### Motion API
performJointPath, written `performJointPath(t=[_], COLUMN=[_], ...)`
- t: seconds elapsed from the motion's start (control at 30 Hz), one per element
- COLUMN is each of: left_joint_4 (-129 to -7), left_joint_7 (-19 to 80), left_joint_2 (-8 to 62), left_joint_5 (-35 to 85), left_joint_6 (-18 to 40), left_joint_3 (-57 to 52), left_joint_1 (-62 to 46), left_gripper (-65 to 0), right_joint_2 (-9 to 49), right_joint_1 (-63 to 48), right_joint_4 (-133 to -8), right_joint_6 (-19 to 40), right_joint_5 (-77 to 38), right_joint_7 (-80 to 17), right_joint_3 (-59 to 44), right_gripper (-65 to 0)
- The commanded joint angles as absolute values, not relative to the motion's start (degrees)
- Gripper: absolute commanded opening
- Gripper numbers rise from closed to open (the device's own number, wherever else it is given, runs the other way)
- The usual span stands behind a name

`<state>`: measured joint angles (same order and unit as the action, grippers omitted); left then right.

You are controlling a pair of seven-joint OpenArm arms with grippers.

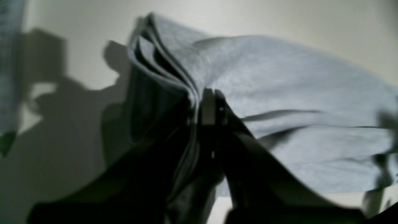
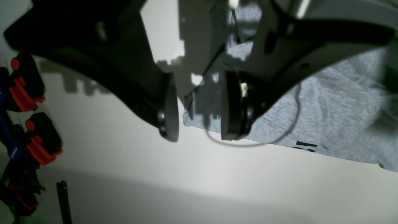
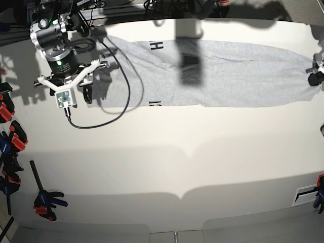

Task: Fold the T-shirt properly
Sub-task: 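Pull the folded strip flat with both grippers holding its ends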

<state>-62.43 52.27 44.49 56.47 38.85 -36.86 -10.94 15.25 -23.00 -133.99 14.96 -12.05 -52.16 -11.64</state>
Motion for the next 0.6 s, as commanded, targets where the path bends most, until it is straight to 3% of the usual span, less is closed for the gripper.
performJointPath(t=[0.0, 0.07, 0.13, 0.2, 0.37, 0.57], left_joint_4=[-63.2, -63.2, -63.2, -63.2, -63.2, -65.6], left_joint_7=[50.5, 51.1, 51.1, 50.9, 50.9, 52.9], left_joint_2=[46.9, 47.4, 47.7, 48.0, 48.0, 47.9], left_joint_5=[56.8, 55.9, 54.8, 53.5, 52.3, 62.6], left_joint_6=[39.0, 38.8, 35.5, 32.5, 32.3, 32.5], left_joint_3=[-37.4, -37.4, -37.4, -37.4, -37.4, -37.4], left_joint_1=[-10.6, -10.6, -10.6, -10.4, -10.4, -10.4], left_gripper=[-60.2, -47.3, -42.2, -42.1, -42.1, -42.1], right_joint_2=[15.7, 15.7, 15.7, 15.7, 15.7, 15.7], right_joint_1=[-22.9, -22.9, -22.9, -22.9, -22.9, -22.9], right_joint_4=[-135.0, -135.0, -135.0, -135.0, -135.0, -131.8], right_joint_6=[14.7, 14.7, 14.7, 14.7, 14.8, 15.0], right_joint_5=[-12.0, -12.0, -12.0, -12.0, -12.8, -19.8], right_joint_7=[-51.4, -51.6, -51.7, -51.6, -51.5, -50.0], right_joint_3=[-11.9, -11.9, -11.9, -11.9, -11.9, -11.9], right_gripper=[-43.4, -43.4, -43.4, -43.4, -43.4, -43.4])
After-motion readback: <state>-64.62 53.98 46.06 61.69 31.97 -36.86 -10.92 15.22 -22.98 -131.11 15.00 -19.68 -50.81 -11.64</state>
